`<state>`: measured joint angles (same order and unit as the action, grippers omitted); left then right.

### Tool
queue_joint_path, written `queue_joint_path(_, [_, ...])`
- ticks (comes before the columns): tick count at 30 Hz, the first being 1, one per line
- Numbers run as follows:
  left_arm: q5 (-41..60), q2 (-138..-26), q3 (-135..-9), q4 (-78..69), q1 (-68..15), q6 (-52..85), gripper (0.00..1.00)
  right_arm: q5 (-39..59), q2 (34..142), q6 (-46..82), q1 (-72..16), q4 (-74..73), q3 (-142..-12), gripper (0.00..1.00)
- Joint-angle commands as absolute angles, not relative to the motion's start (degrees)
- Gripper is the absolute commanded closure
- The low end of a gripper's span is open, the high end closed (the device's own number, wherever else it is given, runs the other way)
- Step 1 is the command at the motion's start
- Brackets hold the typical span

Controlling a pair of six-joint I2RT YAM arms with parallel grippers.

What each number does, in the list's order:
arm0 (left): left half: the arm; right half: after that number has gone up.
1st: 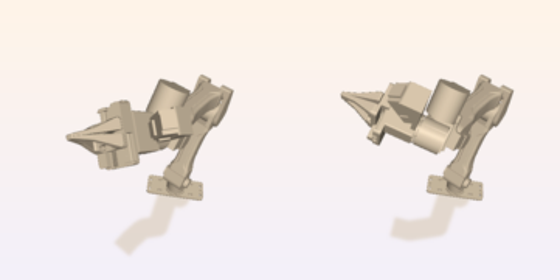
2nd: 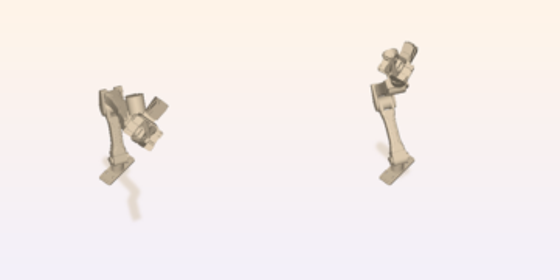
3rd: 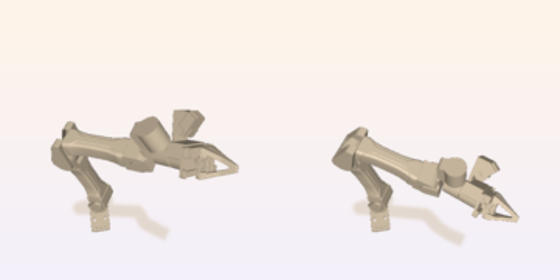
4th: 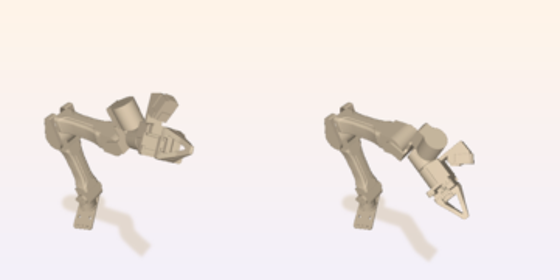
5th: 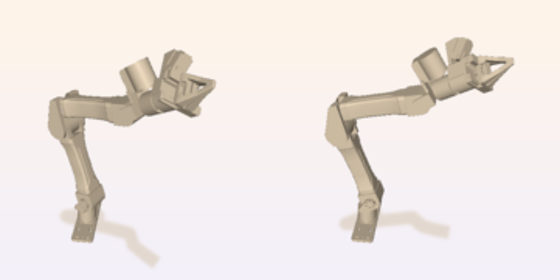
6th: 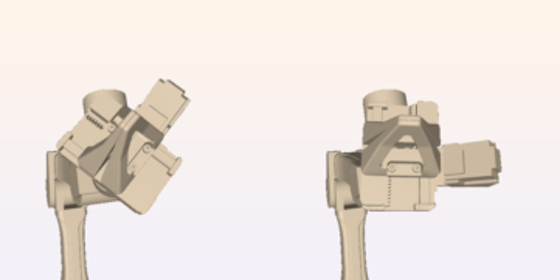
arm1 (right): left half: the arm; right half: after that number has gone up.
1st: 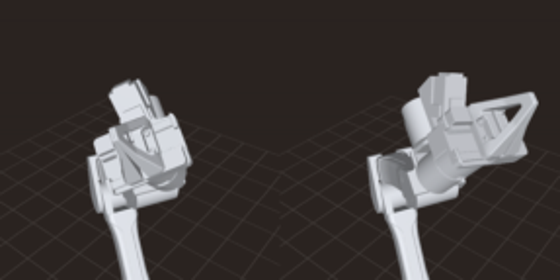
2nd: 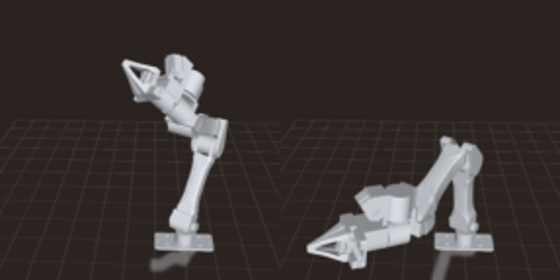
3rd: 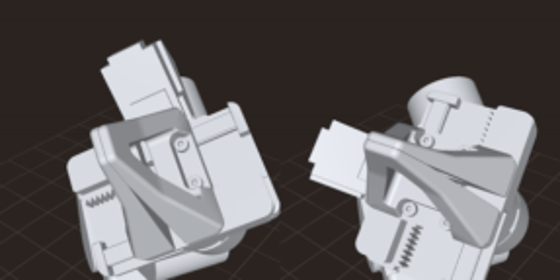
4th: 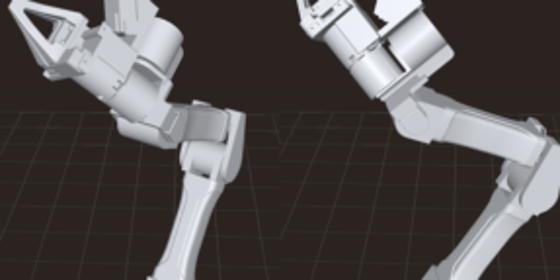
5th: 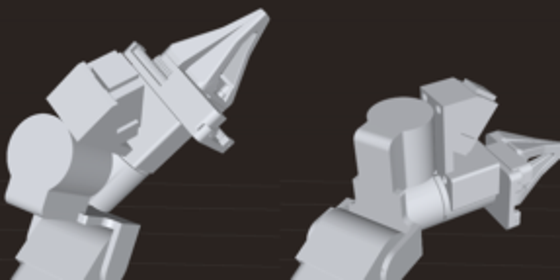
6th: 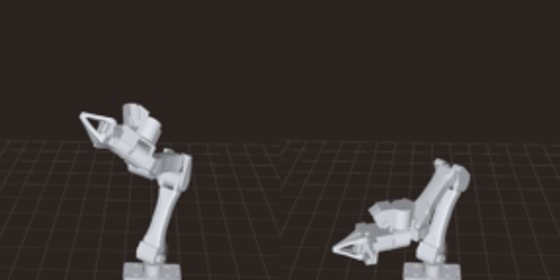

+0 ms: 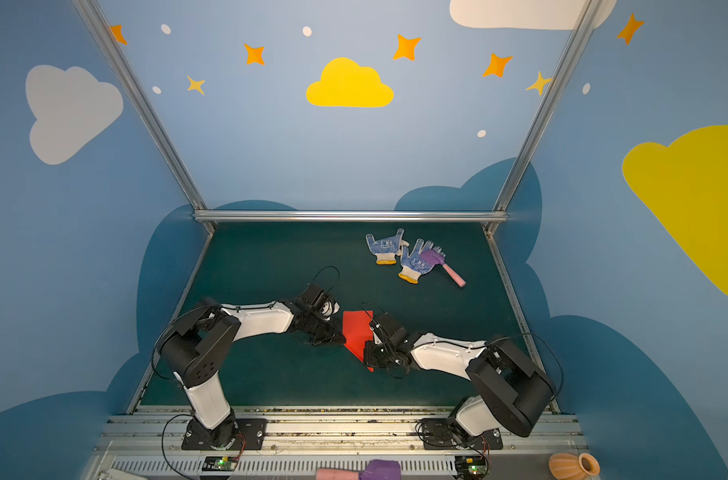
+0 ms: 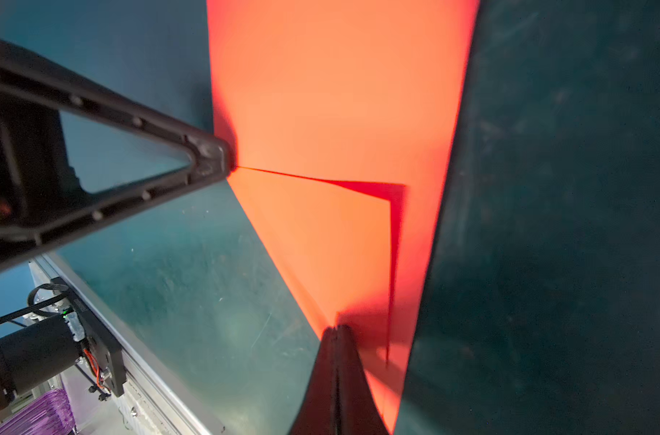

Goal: Fold a paper plane with a square sheet of paper (fold left side to right side)

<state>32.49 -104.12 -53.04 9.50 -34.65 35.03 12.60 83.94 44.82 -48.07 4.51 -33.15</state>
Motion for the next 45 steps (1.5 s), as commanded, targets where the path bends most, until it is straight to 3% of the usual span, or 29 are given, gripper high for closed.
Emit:
queue_joint_path(1, [23.88, -107.61, -51.59, 16.34, -32.93, 33.30, 0.96, 11.51, 86.60, 45.10, -48.37, 8.79, -30.14, 1.00])
queue_joint_path(12, [22.94, -101.69, -47.42, 16.35, -31.37, 34.07, 0.96, 13.62, 85.43, 40.64, -46.63, 9.90, -30.22, 1.00])
queue_joint_path(19, [23.35, -96.51, -51.82, 18.08, -36.56, 35.55, 0.96, 17.70, 85.43, 34.70, -44.86, 11.25, -32.85, 1.00])
queue_joint_path(31, [23.63, -101.95, -59.13, 17.48, -42.16, 35.49, 0.96, 20.01, 85.62, 33.01, -43.83, 12.52, -34.86, 1.00])
queue_joint_path(45, [23.44, -107.71, -56.31, 15.20, -42.48, 35.32, 0.96, 19.76, 83.31, 32.52, -45.31, 15.63, -35.52, 1.00])
